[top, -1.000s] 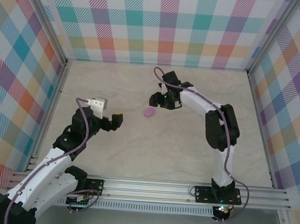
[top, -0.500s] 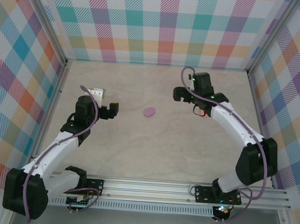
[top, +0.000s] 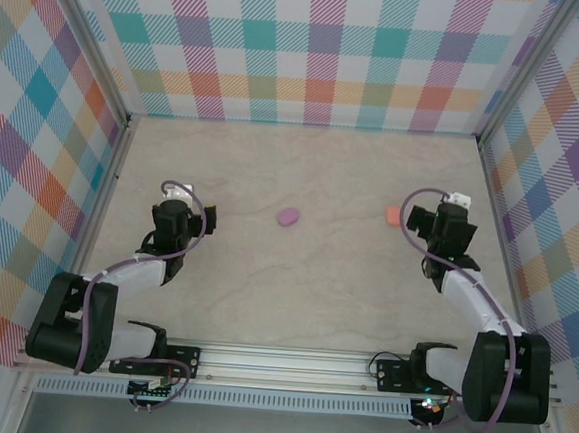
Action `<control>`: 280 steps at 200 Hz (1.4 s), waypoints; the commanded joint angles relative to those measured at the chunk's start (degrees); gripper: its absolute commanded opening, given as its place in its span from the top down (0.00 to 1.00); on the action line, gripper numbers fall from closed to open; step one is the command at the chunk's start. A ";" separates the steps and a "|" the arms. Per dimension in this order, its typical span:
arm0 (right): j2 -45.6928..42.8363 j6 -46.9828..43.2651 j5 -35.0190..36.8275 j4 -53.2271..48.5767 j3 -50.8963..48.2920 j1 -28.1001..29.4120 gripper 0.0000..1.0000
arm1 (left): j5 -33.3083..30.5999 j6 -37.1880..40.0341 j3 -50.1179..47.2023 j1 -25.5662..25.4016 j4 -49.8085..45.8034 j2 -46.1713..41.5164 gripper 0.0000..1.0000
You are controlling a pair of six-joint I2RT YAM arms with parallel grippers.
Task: Insert the wireless bluetooth earbuds into the charging case
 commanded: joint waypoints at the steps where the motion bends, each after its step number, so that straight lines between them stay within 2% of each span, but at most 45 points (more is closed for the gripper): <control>1: 1.56 -4.73 -0.47 11.91 -1.12 -1.04 0.00 | -0.93 0.91 -1.62 0.96 10.01 2.12 0.00; 27: 6.64 -4.97 -4.97 22.89 -4.20 -1.76 0.00 | 0.23 1.54 -3.14 1.25 15.76 5.70 0.00; 36: 6.97 -5.30 -7.52 20.70 -2.95 -1.93 0.00 | 0.08 1.29 -3.52 1.36 17.78 6.99 0.00; 55: 8.45 -5.42 -9.69 24.81 -3.12 -2.07 0.00 | 0.02 0.73 -3.52 1.61 20.89 10.07 0.00; 86: 7.83 -6.08 -14.65 25.64 -3.88 -2.01 0.00 | -0.99 -0.28 -1.90 2.09 22.90 15.85 0.00; 115: 5.47 -2.63 -15.29 25.41 -8.38 -2.06 0.00 | 2.19 -1.85 -0.35 4.22 19.29 15.63 0.00; 126: 7.42 -3.11 -13.63 30.30 -10.49 -2.01 0.00 | 2.57 -1.99 -0.32 4.38 19.04 15.61 0.00; 143: 12.10 1.01 -7.95 35.87 -11.46 -2.14 0.00 | 2.68 -1.85 -0.32 4.44 19.12 15.61 0.00; 155: 15.16 1.05 -7.51 38.28 -10.86 -2.15 0.00 | 2.65 -1.90 -0.36 4.44 19.14 15.61 0.00; 166: 15.38 0.34 -9.10 35.01 -9.18 -2.02 0.00 | 2.57 -1.90 -0.31 4.44 19.17 15.61 0.00; 194: 15.80 0.10 -9.51 34.14 -8.32 -2.05 0.00 | 2.65 -1.90 -0.35 4.44 19.18 15.61 0.00; 231: 15.52 -0.94 -12.50 41.88 -12.54 -2.05 0.00 | 2.66 -1.85 -0.39 4.44 19.17 15.61 0.00; 268: 17.11 -1.89 -12.95 35.28 -8.06 -1.79 0.00 | 2.66 -1.80 -0.37 4.44 19.18 15.61 0.00; 280: 17.65 -3.08 -14.32 35.92 -8.03 -1.39 0.00 | 2.61 -1.82 -0.36 4.44 19.21 15.61 0.00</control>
